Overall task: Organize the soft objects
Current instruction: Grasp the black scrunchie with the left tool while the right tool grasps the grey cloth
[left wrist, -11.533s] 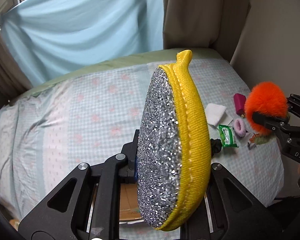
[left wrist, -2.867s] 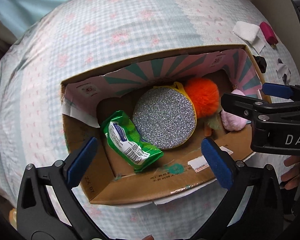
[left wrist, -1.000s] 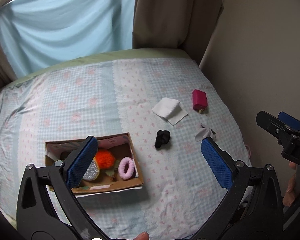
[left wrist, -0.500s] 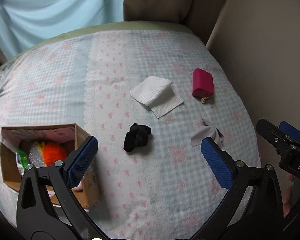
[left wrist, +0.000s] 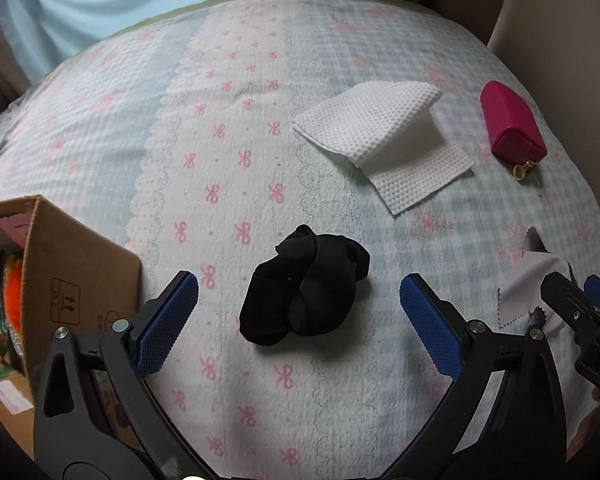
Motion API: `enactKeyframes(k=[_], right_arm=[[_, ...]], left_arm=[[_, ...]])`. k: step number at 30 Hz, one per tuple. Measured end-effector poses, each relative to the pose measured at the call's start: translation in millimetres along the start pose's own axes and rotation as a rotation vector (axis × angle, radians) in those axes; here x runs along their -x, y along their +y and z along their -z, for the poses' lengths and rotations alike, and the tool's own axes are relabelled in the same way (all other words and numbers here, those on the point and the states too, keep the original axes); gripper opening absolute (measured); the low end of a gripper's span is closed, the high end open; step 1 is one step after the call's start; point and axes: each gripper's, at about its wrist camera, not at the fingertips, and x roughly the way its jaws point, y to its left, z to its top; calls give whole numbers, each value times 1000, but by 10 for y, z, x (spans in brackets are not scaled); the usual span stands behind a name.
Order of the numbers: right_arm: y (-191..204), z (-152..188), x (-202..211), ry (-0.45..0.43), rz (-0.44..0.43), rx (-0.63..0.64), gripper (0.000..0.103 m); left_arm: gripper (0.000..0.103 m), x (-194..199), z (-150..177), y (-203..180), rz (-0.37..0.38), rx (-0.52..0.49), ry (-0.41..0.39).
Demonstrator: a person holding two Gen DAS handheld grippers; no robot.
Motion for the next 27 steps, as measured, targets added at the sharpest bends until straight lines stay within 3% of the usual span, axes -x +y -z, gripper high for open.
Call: enactKeyframes(k=[3, 8, 9, 10, 12, 14, 16, 22, 27], right_arm=[[0, 8, -135, 12, 15, -5, 95], [17, 25, -217, 36, 55, -2, 81], [20, 29, -215, 38, 59, 0, 76], [26, 31, -215, 43, 63, 7, 63], [37, 39, -200, 43, 72, 18, 52], [34, 42, -187, 44, 65, 15, 36], [32, 45, -171, 44, 63, 11, 31], [41, 34, -169, 44, 55, 9, 16], [63, 21, -98, 30, 48, 18, 13]], left_arm=[[88, -210, 25, -30, -19, -20, 12], [78, -385, 42, -104, -20, -45, 27], [70, -397, 46, -113, -18, -50, 26], [65, -404, 43, -119, -13, -53, 26], [41, -398, 36, -137, 2, -60, 23], [32, -374, 31, -168, 5, -77, 19], [23, -360, 26, -208, 13, -94, 20], [16, -334, 23, -286, 27, -116, 27], [15, -297, 23, -282, 33, -112, 26]])
